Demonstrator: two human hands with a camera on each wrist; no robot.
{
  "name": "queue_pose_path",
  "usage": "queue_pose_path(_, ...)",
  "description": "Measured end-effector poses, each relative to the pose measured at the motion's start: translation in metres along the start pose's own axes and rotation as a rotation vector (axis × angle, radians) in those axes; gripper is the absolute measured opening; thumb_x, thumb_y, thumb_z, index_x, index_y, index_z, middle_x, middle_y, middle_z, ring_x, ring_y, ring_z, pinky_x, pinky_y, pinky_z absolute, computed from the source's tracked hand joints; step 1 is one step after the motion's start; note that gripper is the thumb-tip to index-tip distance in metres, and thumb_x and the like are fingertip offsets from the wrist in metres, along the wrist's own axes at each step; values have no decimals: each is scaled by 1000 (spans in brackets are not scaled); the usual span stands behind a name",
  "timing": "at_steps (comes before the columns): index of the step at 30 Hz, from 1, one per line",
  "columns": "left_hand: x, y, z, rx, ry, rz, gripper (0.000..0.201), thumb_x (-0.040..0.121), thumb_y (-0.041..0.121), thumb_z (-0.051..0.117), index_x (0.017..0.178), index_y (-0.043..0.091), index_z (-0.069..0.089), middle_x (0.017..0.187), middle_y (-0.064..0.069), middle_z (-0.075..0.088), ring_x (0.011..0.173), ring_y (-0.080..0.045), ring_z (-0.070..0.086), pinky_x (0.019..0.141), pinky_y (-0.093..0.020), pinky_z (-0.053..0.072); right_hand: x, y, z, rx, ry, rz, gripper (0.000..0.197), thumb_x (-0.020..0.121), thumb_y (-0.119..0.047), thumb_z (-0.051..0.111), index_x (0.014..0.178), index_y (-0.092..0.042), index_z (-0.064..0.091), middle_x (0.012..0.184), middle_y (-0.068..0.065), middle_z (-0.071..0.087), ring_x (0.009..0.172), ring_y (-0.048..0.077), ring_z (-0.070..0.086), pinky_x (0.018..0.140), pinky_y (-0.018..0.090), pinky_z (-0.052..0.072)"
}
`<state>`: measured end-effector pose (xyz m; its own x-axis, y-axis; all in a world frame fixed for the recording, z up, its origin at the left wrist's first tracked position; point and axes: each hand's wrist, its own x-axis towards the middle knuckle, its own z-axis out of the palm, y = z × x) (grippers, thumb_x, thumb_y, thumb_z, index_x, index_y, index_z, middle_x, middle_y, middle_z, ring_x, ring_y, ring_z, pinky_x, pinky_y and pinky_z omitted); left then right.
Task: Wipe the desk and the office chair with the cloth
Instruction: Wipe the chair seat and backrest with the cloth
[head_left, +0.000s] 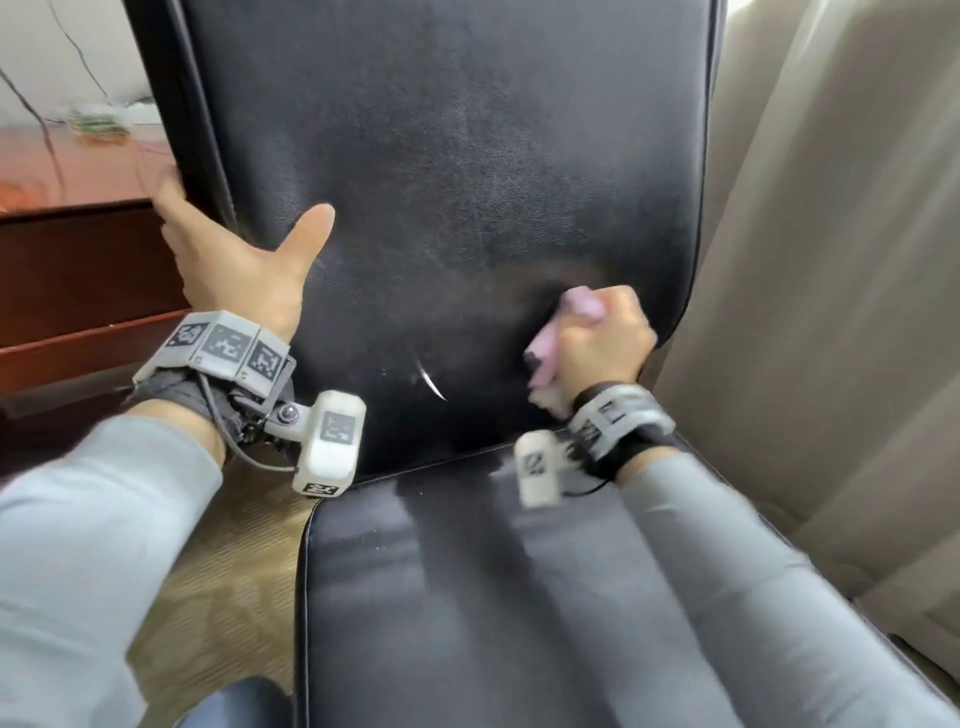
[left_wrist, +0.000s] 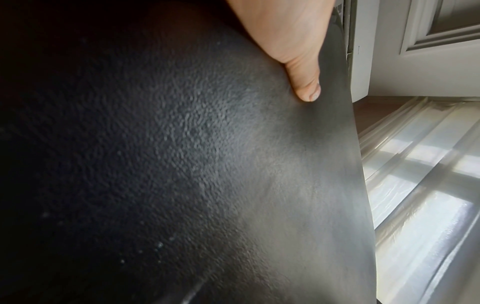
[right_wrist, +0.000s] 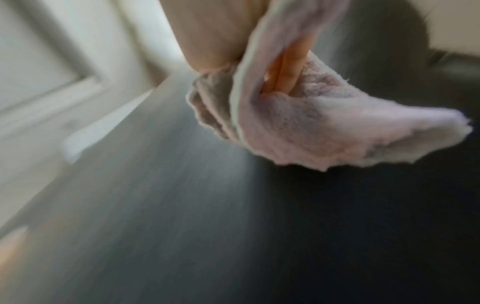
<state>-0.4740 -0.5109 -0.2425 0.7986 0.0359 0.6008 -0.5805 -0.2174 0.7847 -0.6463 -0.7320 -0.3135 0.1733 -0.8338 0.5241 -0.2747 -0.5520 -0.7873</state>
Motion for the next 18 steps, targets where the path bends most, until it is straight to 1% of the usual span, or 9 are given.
queue_pose_path(2,0,1,2,2,9,-5,112,69,64,78,150,7,24,150,-5,37,136,-22,41,108,-31,30,47,16,-31,-83,163,15,12,82,-13,56,90,-7,62,86,13,69,86,37,63,75,29,38)
queue_pose_path(5,0,1,3,-2,5,-16,114,68,66,78,151,9,24,149,-5,38,136,-22,42,109,-33,31,51,1,-12,-28,190,-154,10,77,-11,52,80,-9,61,77,9,66,74,31,61,68,24,37)
queue_pose_path(7,1,-1,2,-5,0,-20,115,66,67,78,151,11,25,149,-5,38,136,-23,42,110,-34,32,7,-20,24,67,50,-271,11,72,-12,44,70,-10,54,69,6,60,66,27,56,64,26,39)
queue_pose_path(10,2,-3,-2,-2,-1,-17,114,66,68,77,150,10,25,148,-6,39,134,-25,43,109,-35,33,-74,-28,55,129,-229,-348,7,69,-10,41,70,-14,47,72,2,55,64,24,52,61,32,41)
queue_pose_path(12,0,-2,-3,-5,-5,-13,114,66,68,77,150,10,25,147,-6,39,134,-25,43,109,-35,33,-79,-8,50,101,-288,-335,5,75,-13,46,71,-16,46,72,-2,54,65,22,53,62,31,42)
queue_pose_path(14,1,0,-2,-15,-2,-6,115,65,70,76,150,11,25,147,-5,40,134,-25,43,109,-35,34,-47,13,35,27,-205,-226,18,85,-22,52,70,-15,50,69,-3,57,66,21,56,66,30,45)
queue_pose_path(15,1,-1,-1,-18,1,-10,115,65,71,76,150,12,25,147,-5,39,134,-25,43,109,-36,34,-28,22,26,-4,-167,-165,18,87,-22,55,71,-14,54,68,-2,59,67,20,58,67,28,45)
queue_pose_path(16,2,-1,1,-21,1,-15,115,65,70,76,150,13,25,147,-4,39,134,-24,43,109,-36,34,-11,27,17,-20,-136,-148,15,86,-21,56,72,-15,57,68,-1,60,66,20,58,66,27,45)
queue_pose_path(18,1,0,3,-27,0,-19,113,66,68,77,150,13,26,147,-3,39,134,-23,43,110,-35,32,10,25,2,-22,-54,-228,12,83,-14,56,71,-13,58,66,-1,59,61,18,55,61,27,43)
